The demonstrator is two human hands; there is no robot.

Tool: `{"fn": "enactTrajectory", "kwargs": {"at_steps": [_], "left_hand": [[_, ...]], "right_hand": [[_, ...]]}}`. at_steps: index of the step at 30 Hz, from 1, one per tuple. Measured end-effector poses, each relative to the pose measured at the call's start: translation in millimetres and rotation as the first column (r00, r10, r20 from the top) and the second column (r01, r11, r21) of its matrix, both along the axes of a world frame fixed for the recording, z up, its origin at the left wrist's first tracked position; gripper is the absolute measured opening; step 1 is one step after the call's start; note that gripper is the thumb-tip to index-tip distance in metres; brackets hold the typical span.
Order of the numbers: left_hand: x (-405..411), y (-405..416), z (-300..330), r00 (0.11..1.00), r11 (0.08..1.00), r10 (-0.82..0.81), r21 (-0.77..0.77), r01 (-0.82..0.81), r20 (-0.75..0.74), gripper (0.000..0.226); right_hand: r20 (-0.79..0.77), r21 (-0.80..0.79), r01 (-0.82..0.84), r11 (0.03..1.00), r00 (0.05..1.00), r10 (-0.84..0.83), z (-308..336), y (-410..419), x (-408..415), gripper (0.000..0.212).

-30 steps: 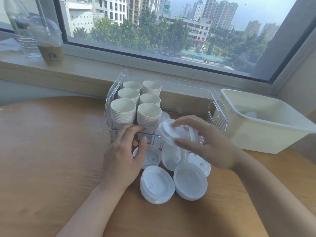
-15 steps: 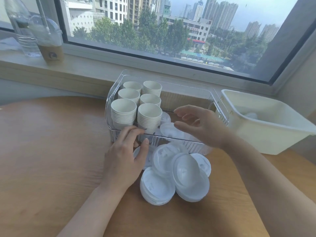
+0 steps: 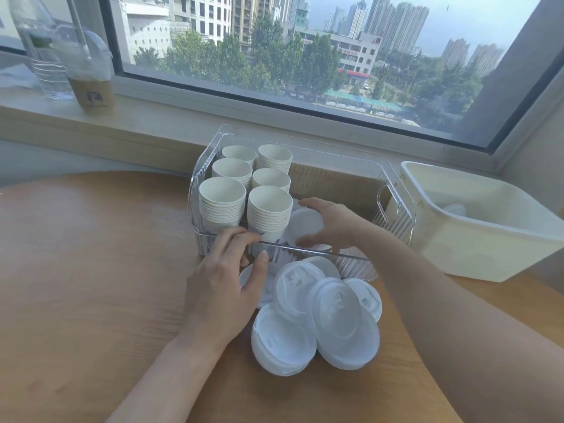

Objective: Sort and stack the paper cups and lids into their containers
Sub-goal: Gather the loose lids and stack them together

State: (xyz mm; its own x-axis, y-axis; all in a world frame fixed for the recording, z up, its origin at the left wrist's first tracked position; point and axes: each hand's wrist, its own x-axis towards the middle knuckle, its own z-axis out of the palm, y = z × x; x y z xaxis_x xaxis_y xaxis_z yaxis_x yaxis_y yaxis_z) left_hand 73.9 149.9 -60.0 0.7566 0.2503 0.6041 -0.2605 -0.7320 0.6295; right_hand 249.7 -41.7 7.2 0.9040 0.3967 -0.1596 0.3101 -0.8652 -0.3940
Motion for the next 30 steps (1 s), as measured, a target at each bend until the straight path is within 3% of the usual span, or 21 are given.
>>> {"fn": "enactTrajectory", "kwargs": {"at_steps": [10,14,19,23,26,30], "left_hand": [[-1.3,-0.9,2.1,1.0,1.0,-0.005,-0.008,0.004,-0.008,0.033],[-1.8,-1.2,3.0,1.0,1.0,-0.007,-0.013,0.007,-0.023,0.034],[-2.5,-0.9,4.1,1.0,1.0,-0.006,-0.012,0.006,-0.026,0.033],[-2.5,-1.3,4.6,0.999,1.0,-0.002,-0.007,0.002,-0.035,0.032],[-3.5,-1.2,4.6,0.999,1.0,0.002,-0.006,-0.003,-0.046,0.03],[-3.6,-2.1,5.9,0.999,1.0,0.004,-0.015,-0.004,-0.054,0.03]], "right_hand": [[0.117,0.124,0.041,0.991,0.992,-0.056,0.0,0.7,13.7,0.093],[0.058,0.099,-0.014,0.995,0.998,0.009,2.3,21.0,19.3,0.091],[0.006,0.002,0.031,1.0,0.999,-0.031,5.2,36.4,26.0,0.095],[-0.047,-0.102,0.068,0.992,0.996,-0.073,8.4,35.8,28.9,0.077],[-0.11,-0.093,0.085,0.992,0.989,-0.095,8.7,29.9,26.1,0.078],[-0.071,-0.047,0.108,0.993,0.991,-0.112,11.6,19.6,20.3,0.087]]}}
